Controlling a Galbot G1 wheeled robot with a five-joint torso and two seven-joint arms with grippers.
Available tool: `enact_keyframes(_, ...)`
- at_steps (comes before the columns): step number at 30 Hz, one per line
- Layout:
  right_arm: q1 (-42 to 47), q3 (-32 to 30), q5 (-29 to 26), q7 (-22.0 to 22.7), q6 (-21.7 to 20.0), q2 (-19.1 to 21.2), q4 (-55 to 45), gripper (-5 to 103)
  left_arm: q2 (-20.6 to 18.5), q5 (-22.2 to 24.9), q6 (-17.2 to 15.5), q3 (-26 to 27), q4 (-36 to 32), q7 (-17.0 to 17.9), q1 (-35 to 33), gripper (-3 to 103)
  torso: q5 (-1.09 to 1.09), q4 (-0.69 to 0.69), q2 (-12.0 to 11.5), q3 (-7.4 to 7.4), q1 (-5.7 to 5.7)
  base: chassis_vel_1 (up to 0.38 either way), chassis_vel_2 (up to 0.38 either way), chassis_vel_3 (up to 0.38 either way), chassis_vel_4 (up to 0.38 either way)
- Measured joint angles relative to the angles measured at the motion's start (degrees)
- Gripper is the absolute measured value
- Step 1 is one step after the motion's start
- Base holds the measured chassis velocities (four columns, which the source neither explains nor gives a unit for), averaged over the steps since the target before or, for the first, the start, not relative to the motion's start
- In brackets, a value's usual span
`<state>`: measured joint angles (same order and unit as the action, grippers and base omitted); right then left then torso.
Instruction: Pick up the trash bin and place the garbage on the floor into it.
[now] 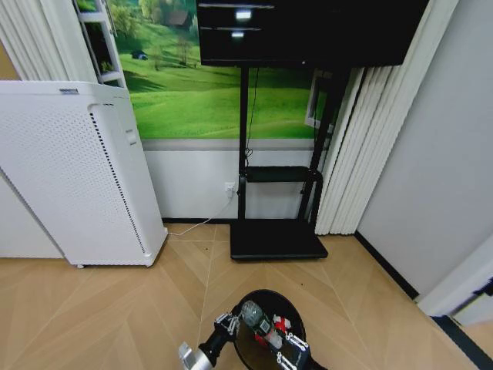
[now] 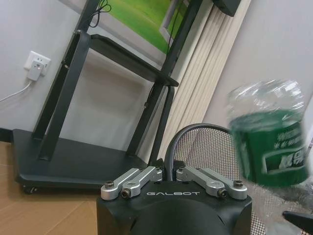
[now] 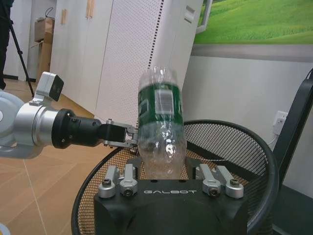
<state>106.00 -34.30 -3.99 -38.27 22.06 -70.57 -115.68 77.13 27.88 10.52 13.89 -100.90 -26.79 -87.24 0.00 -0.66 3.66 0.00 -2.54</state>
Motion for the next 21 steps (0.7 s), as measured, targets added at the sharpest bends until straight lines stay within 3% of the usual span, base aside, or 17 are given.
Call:
enact_keyframes(9, 0.3, -0.6, -3.1, 0.0, 1.4, -0.3, -1.5, 87, 1.3, 2.5, -0.1, 2.4, 0.0, 1.8, -0.5, 7, 0.0, 0.01, 0.0, 0.0, 0.0, 0.0, 0.0, 0.0, 0.0)
enact_keyframes(16, 1.4, -3.0, -8.5, 1.9, 1.1, -2.7, -7.2, 100, 2.2, 4.3, 0.2, 5.0, -1.0, 5.5, -1.0, 7, -0.01, -0.01, 0.0, 0.0, 0.0, 0.0, 0.0, 0.0, 0.0)
enact_keyframes(18, 1.3, -5.4, -12.7, 4.2, 0.4, -3.6, -10.8, 100, 2.4, 7.5, 1.7, 6.4, -4.4, 13.2, -1.7, 7, -0.02, 0.0, 0.0, 0.0, 0.0, 0.0, 0.0, 0.0, 0.0)
enact_keyframes(19, 1.3, -5.4, -12.7, 4.2, 0.4, -3.6, -10.8, 100, 2.4, 7.5, 1.7, 6.4, -4.4, 13.2, -1.7, 7, -0.02, 0.0, 0.0, 0.0, 0.0, 0.0, 0.0, 0.0, 0.0)
enact_keyframes(21, 0.6, -7.3, -14.8, 7.9, 0.0, -3.8, -11.7, 100, 1.7, 10.5, 2.9, 7.4, -7.0, 18.5, -2.3, 7, 0.0, 0.02, 0.0, 0.0, -0.01, 0.0, 0.0, 0.0, 0.0)
